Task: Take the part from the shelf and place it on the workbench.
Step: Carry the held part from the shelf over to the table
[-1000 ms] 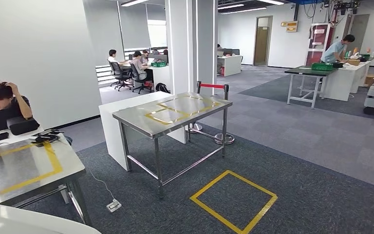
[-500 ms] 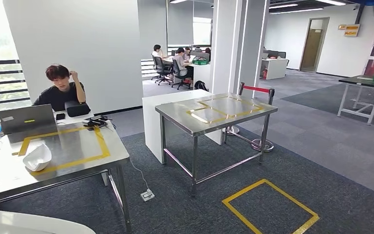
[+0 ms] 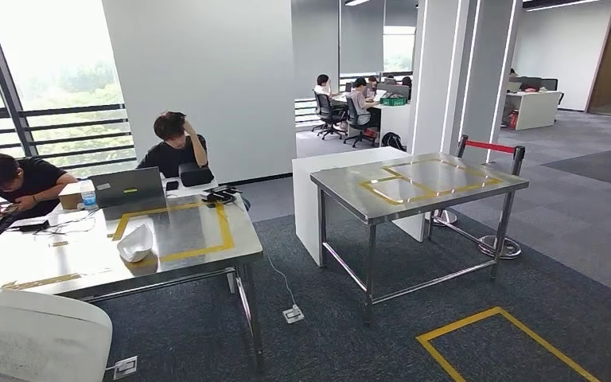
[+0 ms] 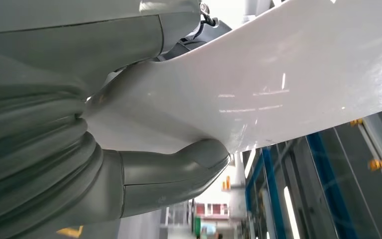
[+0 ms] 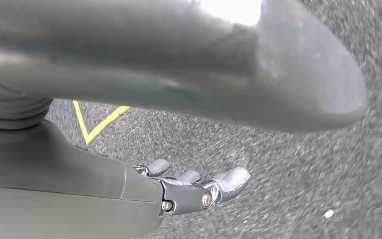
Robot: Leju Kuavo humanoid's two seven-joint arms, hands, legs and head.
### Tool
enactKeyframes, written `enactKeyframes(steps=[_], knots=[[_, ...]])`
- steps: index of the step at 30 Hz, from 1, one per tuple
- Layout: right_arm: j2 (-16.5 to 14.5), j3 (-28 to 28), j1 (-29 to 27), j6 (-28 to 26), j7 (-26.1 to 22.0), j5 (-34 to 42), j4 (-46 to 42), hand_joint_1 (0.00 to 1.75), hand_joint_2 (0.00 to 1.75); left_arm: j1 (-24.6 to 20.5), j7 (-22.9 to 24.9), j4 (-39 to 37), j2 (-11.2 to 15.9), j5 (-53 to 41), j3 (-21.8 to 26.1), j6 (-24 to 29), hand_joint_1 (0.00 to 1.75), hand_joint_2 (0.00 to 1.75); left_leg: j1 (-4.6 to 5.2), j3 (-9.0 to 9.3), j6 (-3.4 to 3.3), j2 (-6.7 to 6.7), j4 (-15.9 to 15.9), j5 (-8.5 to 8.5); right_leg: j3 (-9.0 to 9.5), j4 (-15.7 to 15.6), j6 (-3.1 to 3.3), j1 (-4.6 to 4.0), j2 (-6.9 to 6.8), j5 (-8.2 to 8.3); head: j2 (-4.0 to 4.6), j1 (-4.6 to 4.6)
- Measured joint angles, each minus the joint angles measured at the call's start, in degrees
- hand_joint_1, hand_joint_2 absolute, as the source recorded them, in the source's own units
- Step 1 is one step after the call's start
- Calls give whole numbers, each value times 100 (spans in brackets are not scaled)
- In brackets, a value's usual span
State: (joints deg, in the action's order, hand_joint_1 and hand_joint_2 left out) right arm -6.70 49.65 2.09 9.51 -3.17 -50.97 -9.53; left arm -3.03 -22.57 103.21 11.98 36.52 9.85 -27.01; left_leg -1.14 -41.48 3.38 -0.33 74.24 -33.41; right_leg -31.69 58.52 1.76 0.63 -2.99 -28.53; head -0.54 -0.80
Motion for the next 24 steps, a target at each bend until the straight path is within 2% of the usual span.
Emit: enactKeyframes(steps=[1,2,4,5,6,8,9,10,12,13,14,15,16,17,19,20,21,23,24], knots=[[-6,2,3,4,11,4,0,0,0,-21,8,-27,0,10,19,20,175,175,1,95,-4,21,-142,113,4,5,-3,-3,-80,-8,0,2],[-13,4,8,8,29,6,0,0,0,-40,12,-44,0,19,36,34,175,175,4,291,-17,82,-485,292,13,13,-11,-5,-154,-20,0,3],[-27,17,17,8,81,12,0,0,0,-88,20,-68,-3,43,58,58,175,175,32,695,-85,333,-1233,555,33,35,-53,-26,-285,-56,0,3],[-31,31,21,9,100,19,0,0,0,-109,26,-81,-8,54,63,67,175,175,49,803,-127,415,-1438,608,45,43,-82,-39,-337,-71,0,1],[-36,48,25,11,111,27,0,0,0,-125,30,-97,-12,60,65,77,175,175,66,828,-169,441,-1508,610,55,45,-113,-51,-392,-78,0,0],[-43,80,36,15,110,37,0,0,0,-132,29,-122,-18,62,73,90,175,175,62,801,-235,303,-1513,644,80,38,-178,-51,-477,-87,0,-4],[-46,89,41,17,108,39,0,0,0,-134,20,-129,-20,58,83,95,175,175,47,797,-269,240,-1528,663,74,70,-214,-41,-397,-121,-1,-6],[-51,93,44,16,110,38,0,0,0,-144,12,-133,-26,47,92,102,175,175,27,797,-308,176,-1545,683,27,191,-248,-28,-236,-209,0,-9],[-55,95,36,12,124,36,0,0,0,-166,2,-141,-61,10,103,110,175,175,4,787,-365,48,-1559,710,-255,794,-295,-6,155,-537,0,-21],[-57,97,26,9,134,35,0,0,0,-174,3,-150,-82,-14,102,115,175,175,4,767,-380,-29,-1555,716,-458,1202,-303,-5,248,-712,0,-25],[-57,99,14,7,142,35,0,0,0,-174,4,-162,-103,-30,102,117,175,175,5,749,-384,-114,-1550,721,-632,1529,-306,-5,280,-813,-1,-29],[-57,103,2,6,146,36,0,0,0,-173,5,-173,-117,-45,102,119,175,175,5,736,-383,-203,-1542,725,-723,1677,-302,-6,290,-807,-1,-32],[-57,108,-5,6,149,36,0,0,0,-173,5,-182,-128,-49,102,121,175,175,5,729,-379,-292,-1533,729,-697,1585,-292,-6,302,-684,-1,-33],[-57,112,-8,6,149,37,0,0,0,-173,5,-188,-138,-50,102,122,175,175,4,727,-370,-380,-1525,733,-559,1269,-274,-3,335,-475,-1,-34],[-55,120,-6,5,147,37,0,0,0,-179,4,-194,-156,-50,102,124,175,175,-1,713,-333,-539,-1512,744,-192,450,-229,2,574,-127,0,-33],[-52,123,-3,5,144,37,0,0,0,-184,4,-198,-167,-51,101,125,175,175,-3,695,-299,-608,-1511,755,-76,179,-215,0,670,-52,0,-35],[-50,125,2,5,134,38,0,0,0,-188,4,-201,-177,-56,101,127,175,175,-7,676,-258,-670,-1518,768,-25,53,-203,-7,729,-46,0,-34],[-50,128,13,6,92,36,0,0,0,-192,2,-207,-191,-85,102,142,175,175,-15,638,-165,-799,-1560,807,1,12,-164,-14,613,-38,0,-35],[-53,130,18,7,67,31,0,0,0,-191,2,-210,-195,-98,103,143,175,175,-12,618,-132,-768,-1556,808,25,-21,-129,-5,536,-17,0,-32]])
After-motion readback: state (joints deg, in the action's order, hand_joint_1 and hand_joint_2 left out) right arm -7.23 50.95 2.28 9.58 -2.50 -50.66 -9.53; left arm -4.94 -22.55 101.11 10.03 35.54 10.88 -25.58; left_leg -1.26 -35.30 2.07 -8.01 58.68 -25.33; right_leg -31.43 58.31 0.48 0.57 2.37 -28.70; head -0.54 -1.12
